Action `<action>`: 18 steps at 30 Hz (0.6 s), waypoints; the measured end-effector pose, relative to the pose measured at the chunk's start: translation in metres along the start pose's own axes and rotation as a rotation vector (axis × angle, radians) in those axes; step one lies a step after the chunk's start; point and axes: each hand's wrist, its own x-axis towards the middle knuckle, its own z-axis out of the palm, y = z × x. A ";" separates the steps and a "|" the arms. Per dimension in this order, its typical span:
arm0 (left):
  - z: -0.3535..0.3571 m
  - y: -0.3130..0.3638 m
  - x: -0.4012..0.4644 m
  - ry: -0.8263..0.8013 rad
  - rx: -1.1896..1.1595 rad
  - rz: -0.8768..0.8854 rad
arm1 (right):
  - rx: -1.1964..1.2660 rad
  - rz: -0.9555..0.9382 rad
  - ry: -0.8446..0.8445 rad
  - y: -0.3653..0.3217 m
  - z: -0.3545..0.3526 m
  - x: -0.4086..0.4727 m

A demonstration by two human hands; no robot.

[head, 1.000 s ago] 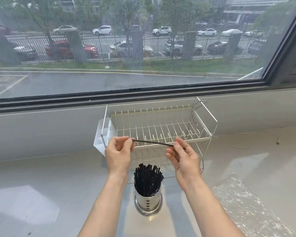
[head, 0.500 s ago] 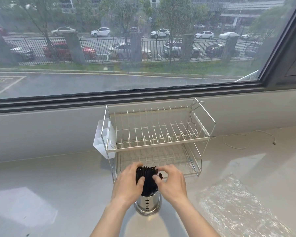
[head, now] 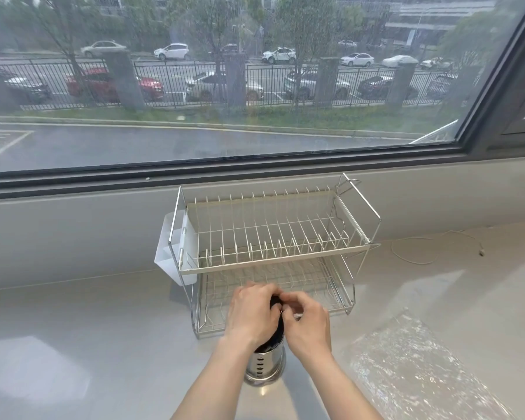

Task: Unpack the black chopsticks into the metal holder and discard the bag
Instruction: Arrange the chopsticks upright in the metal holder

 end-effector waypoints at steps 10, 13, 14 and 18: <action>-0.009 -0.010 0.005 0.067 -0.043 0.020 | 0.198 0.009 0.034 -0.011 -0.003 0.009; -0.013 -0.008 0.006 0.099 -0.146 0.055 | 0.286 0.026 0.034 -0.014 -0.003 0.013; -0.014 -0.008 0.006 0.116 -0.179 0.068 | 0.297 0.022 0.034 -0.015 -0.003 0.015; -0.014 -0.006 0.004 0.180 -0.254 0.044 | 0.286 0.000 0.044 -0.018 -0.005 0.017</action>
